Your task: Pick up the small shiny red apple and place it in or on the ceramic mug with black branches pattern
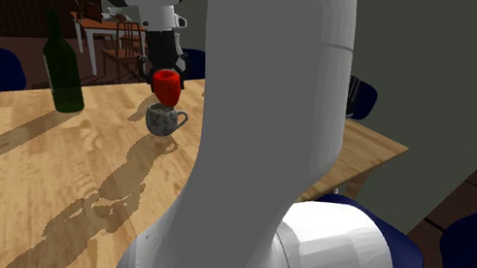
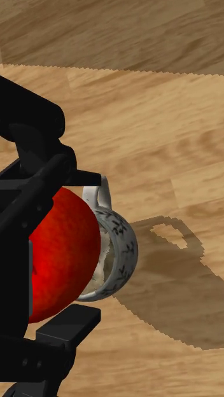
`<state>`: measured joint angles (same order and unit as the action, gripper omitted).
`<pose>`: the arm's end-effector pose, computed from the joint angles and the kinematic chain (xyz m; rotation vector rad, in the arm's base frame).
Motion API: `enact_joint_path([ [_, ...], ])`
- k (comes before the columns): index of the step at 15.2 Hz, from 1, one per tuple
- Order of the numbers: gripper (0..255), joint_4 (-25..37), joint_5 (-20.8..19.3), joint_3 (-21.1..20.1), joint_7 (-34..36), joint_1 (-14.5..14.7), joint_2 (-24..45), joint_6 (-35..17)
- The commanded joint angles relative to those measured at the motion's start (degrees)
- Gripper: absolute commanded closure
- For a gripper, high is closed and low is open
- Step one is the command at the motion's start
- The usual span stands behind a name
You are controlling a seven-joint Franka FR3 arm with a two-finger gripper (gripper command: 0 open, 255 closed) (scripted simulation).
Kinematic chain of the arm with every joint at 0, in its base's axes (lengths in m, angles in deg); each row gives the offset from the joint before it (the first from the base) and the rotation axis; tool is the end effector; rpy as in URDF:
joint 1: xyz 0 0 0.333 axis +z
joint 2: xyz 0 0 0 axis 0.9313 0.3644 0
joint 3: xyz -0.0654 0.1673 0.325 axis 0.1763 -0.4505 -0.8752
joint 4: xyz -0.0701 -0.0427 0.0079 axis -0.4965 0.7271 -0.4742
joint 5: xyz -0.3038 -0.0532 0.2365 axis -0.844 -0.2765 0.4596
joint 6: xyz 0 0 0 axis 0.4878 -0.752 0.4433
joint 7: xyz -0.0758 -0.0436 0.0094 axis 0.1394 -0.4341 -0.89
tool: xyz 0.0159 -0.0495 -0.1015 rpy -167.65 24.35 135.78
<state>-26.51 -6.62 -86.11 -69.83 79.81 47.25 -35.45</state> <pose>0.6251 0.1846 0.4867 2.9808 0.3244 -0.1640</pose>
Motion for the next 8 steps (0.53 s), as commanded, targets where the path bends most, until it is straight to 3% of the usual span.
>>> enact_joint_path([
  [1,255,0.0,0.0,0.0,0.0,0.0,0.0,-0.1],
  [3,255,0.0,0.0,0.0,0.0,0.0,0.0,-0.1],
  [4,0,0.0,0.0,0.0,0.0,0.0,0.0,-0.1],
  [8,0,0.0,0.0,0.0,0.0,0.0,0.0,-0.1],
])
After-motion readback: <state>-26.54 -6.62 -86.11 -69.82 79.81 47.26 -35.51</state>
